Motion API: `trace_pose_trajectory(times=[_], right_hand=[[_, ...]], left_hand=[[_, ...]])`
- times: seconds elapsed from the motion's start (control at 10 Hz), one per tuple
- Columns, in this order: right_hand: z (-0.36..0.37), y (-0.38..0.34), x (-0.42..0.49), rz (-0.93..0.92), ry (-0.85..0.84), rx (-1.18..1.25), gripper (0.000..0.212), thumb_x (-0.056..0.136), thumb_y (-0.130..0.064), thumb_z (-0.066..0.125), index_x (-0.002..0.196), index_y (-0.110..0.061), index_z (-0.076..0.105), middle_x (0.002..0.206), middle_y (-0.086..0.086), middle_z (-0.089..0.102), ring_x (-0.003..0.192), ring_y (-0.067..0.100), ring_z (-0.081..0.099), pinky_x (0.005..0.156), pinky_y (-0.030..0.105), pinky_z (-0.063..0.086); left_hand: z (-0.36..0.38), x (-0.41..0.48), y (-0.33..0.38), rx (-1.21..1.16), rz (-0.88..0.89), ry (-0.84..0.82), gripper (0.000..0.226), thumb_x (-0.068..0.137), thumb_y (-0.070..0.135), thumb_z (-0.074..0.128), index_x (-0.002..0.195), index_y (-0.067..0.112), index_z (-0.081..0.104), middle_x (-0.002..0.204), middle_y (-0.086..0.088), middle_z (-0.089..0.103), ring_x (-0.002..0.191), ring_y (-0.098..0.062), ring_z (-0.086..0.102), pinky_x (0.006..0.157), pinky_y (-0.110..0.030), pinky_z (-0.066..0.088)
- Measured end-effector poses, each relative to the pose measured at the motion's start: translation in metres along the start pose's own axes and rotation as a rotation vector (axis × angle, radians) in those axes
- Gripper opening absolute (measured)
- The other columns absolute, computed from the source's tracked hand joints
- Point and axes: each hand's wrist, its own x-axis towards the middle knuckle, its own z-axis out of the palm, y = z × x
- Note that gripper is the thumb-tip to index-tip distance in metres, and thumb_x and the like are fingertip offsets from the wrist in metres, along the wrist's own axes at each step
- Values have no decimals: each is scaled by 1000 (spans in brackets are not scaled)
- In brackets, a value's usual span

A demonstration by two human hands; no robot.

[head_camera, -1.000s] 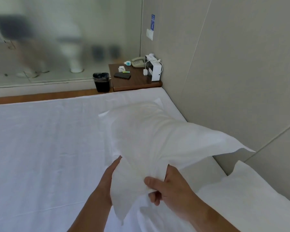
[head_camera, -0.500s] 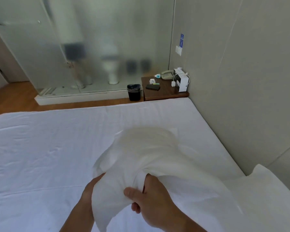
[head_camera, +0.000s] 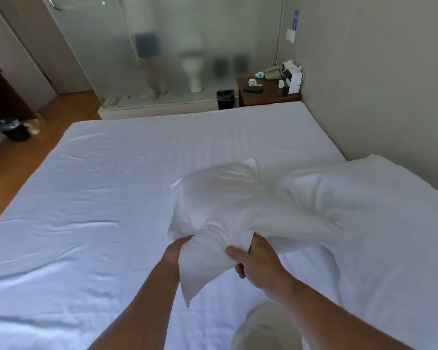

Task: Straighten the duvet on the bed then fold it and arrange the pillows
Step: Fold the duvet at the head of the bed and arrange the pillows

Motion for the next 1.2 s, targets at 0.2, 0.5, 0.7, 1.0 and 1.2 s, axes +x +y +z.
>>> trace_pose_trajectory(times=[0.2, 0.5, 0.7, 1.0, 1.2], right_hand=[[36, 36, -93, 162, -53, -116, 9, 91, -10, 64, 84, -12, 58, 48, -4, 54, 43, 15, 47, 46, 25, 41], [116, 185, -165, 592, -116, -136, 28, 73, -39, 75, 90, -18, 68, 52, 5, 67, 47, 14, 64, 53, 24, 50], [123, 229, -159, 725, -81, -336, 10, 78, -26, 71, 76, -27, 61, 74, -2, 76, 64, 15, 72, 71, 33, 57], [56, 250, -17, 543, 235, -598, 106, 69, -68, 77, 153, -27, 27, 144, 3, 53, 122, 21, 58, 97, 40, 48], [49, 270, 79, 438, 206, -424, 126, 58, -78, 79, 158, -41, 12, 151, -10, 44, 129, 12, 50, 102, 34, 45]], left_hand=[[-22, -159, -35, -11, -140, 59, 42, 82, 16, 75, 117, -7, 68, 115, -29, 70, 102, -44, 69, 94, -51, 54], [-123, -168, -161, 225, -119, 167, 34, 82, 1, 77, 115, 2, 68, 103, -23, 75, 87, -38, 75, 67, -42, 61], [-206, -147, -212, 329, -209, 165, 35, 83, 3, 79, 114, 11, 66, 103, -12, 78, 89, -30, 76, 70, -40, 63], [-237, -63, -171, 550, -40, 23, 106, 67, 51, 86, 153, 45, 24, 138, 18, 58, 127, -8, 56, 113, -40, 42], [-195, 31, -120, 705, 116, 28, 132, 45, 90, 73, 154, 50, 11, 157, 12, 38, 140, -15, 45, 116, -45, 39]])
